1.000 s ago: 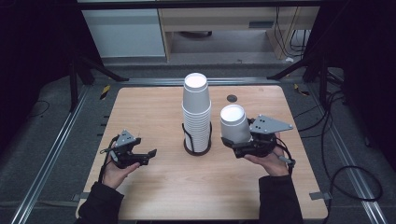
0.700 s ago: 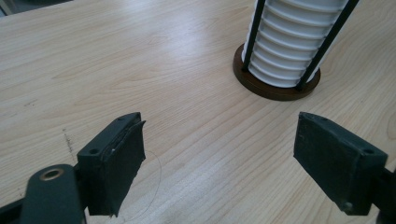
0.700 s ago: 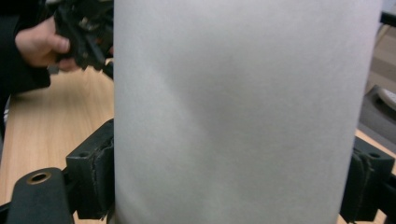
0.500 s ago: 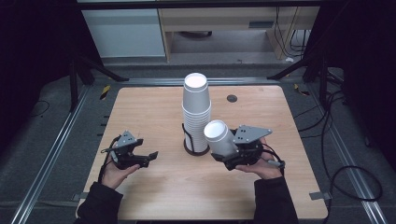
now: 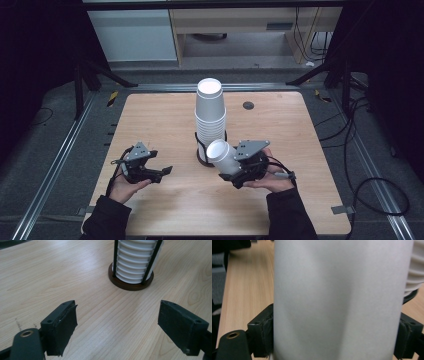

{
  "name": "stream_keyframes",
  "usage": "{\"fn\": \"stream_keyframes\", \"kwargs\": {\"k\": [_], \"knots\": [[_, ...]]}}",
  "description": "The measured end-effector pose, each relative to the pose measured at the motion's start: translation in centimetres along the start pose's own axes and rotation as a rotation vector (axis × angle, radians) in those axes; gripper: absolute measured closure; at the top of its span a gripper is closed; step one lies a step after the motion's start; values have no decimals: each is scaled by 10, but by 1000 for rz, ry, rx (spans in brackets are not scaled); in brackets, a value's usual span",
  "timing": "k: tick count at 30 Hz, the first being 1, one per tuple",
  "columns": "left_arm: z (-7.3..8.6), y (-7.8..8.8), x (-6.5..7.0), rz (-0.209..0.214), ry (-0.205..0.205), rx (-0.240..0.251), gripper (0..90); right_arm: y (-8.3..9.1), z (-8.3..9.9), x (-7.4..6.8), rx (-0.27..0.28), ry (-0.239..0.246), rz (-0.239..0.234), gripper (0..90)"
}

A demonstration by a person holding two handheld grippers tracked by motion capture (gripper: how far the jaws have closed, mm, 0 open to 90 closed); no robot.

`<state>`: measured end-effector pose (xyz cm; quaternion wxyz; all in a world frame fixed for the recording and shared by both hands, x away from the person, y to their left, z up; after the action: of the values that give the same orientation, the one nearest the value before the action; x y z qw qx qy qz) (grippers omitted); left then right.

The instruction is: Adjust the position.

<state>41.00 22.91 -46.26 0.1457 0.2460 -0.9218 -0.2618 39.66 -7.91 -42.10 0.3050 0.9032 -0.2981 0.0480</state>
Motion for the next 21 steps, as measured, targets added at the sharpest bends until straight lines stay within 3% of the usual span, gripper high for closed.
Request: {"fn": "stream_keyframes", "kwargs": {"k": [4, 10, 21], "knots": [[-1, -1, 4, 27, -22, -1, 148, -8, -1, -4, -64, 51, -14, 132], [-2, -2, 11, 65, -51, -4, 145, -18, -6, -10, -106, 103, -57, 132], [-4, -5, 18, 98, -80, -26, 142, -34, -4, -17, -187, 157, -95, 134]]}}
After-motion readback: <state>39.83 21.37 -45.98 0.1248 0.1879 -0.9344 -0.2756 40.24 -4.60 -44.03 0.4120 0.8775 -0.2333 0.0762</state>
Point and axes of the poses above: each handheld gripper's, and its own axes: y roughly backward along the jaws, z roughly out of its underside, x roughly to its right, the point moved 4 cm from there along -y, roughly forward along the jaws, and after that the axes turned 13 degrees about z, right-handed, at the moved point
